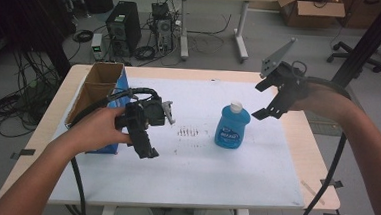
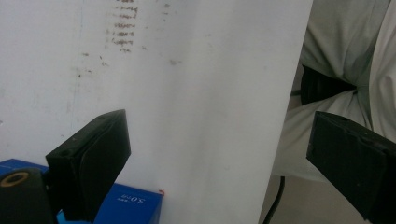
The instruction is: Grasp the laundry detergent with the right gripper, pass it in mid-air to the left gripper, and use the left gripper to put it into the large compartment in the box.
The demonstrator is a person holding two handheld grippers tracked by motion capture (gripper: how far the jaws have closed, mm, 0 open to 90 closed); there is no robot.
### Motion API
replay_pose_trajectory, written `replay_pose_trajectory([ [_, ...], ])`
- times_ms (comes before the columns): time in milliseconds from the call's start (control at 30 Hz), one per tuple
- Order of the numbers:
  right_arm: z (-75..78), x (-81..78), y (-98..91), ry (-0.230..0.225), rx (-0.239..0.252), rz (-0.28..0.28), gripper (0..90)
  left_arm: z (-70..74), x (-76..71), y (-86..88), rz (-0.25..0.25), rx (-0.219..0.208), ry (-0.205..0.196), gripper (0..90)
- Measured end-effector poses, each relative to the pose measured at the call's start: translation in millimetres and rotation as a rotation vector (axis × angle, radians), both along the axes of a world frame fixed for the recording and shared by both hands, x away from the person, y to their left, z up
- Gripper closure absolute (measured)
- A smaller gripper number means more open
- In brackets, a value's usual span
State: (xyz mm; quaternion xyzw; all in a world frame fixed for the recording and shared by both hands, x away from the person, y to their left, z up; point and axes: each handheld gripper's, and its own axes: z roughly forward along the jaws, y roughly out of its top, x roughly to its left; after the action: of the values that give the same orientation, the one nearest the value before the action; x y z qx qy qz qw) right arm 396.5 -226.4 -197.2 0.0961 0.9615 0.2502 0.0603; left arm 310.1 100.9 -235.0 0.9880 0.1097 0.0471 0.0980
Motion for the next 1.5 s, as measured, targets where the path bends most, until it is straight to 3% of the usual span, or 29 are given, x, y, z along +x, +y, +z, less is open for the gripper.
replay_pose_trajectory([
  [867, -36.8, 15.0, -23.6, 0.016, 0.111, -0.015, 5.5, -5.5, 7.4, -1.3, 0.007, 0.005, 0.012, 6.6],
  [1500, -73.7, 15.3, -41.9, 0.001, 0.271, -0.022, 5.7, -7.3, 9.5, 0.6, 0.018, 0.007, 0.016, 6.6],
])
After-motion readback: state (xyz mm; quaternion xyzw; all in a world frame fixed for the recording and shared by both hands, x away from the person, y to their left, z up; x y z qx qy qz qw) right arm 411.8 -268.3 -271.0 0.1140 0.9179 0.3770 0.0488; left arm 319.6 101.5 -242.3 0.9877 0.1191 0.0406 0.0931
